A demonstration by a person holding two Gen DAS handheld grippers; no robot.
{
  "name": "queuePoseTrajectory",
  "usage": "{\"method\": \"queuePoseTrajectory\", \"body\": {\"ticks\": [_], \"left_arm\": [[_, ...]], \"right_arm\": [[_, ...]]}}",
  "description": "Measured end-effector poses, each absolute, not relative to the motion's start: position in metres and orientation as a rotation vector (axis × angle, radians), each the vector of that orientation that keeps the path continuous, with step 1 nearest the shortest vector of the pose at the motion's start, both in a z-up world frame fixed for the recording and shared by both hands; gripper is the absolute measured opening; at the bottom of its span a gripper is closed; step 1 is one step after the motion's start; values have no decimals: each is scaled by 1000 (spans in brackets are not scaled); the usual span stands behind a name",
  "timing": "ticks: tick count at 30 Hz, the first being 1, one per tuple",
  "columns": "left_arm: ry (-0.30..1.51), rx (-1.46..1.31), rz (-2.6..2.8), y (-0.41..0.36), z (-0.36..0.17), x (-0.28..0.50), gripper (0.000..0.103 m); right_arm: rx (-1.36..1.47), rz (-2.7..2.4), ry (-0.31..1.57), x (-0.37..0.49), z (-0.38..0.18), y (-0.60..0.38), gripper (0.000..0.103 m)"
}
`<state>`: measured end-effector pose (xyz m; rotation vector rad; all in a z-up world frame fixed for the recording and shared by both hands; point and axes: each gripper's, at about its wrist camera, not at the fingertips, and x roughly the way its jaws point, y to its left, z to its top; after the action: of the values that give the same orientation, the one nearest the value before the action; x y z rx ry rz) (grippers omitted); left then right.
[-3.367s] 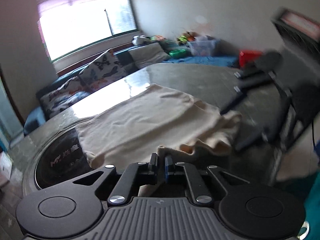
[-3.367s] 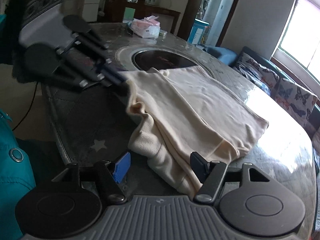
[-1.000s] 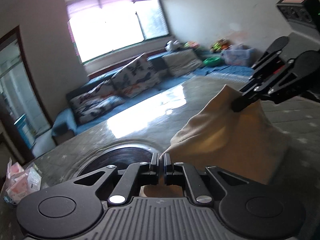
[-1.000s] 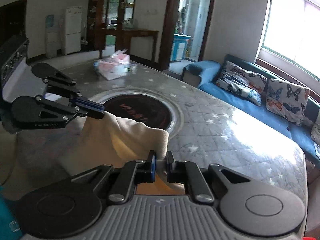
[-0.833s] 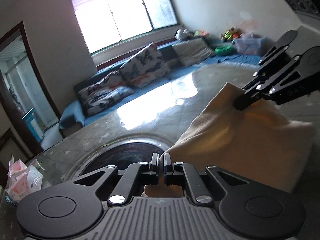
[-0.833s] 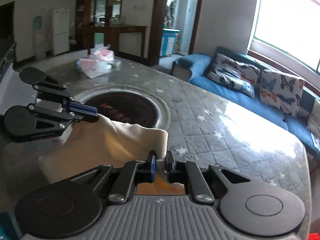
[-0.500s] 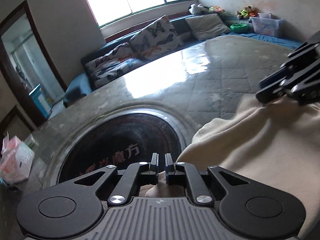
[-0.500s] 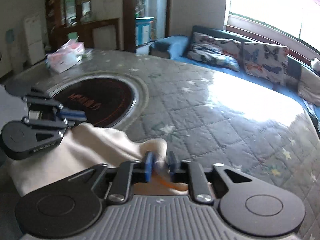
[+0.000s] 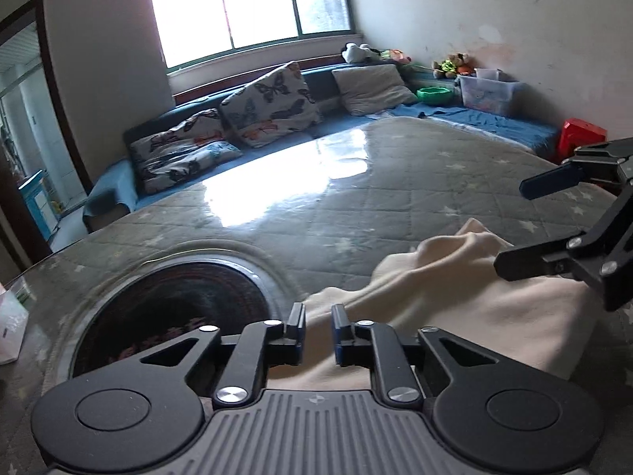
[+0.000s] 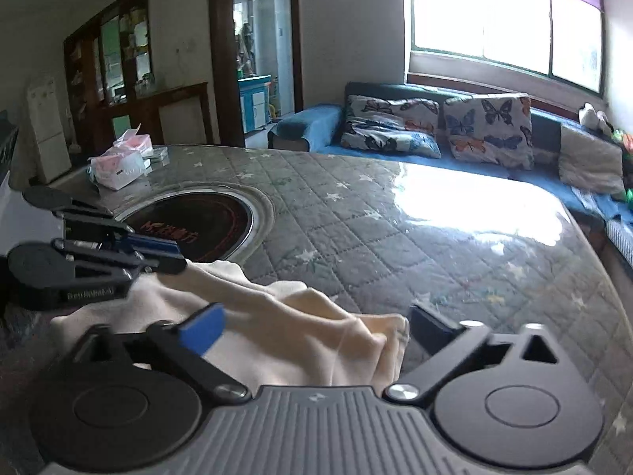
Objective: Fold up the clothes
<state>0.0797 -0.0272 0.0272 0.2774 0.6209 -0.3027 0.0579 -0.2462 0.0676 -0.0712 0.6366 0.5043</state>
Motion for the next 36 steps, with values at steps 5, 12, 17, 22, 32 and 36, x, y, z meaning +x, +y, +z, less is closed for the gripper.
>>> {"method": "queuePoseTrajectory", "body": {"ticks": [5, 12, 17, 22, 32, 36], "left_arm": [[666, 250, -293, -27, 17, 88, 21], [679, 262, -260, -30, 10, 96, 31], [682, 239, -225, -27, 8, 102, 47], [677, 236, -207, -26, 10, 101, 53], [619, 207, -266, -41, 26, 66, 55], [623, 213, -314, -51, 22, 53, 55]], "right_arm": [[-2, 524, 662, 59, 64, -253, 103], [-6, 469, 724, 81, 51, -249, 103], [-92, 379, 760, 96, 40, -236, 103], [-125, 276, 818, 112, 30, -234, 103], [-130, 275, 811, 119, 35, -230, 103], [-146, 263, 836, 132, 27, -223, 103]]}}
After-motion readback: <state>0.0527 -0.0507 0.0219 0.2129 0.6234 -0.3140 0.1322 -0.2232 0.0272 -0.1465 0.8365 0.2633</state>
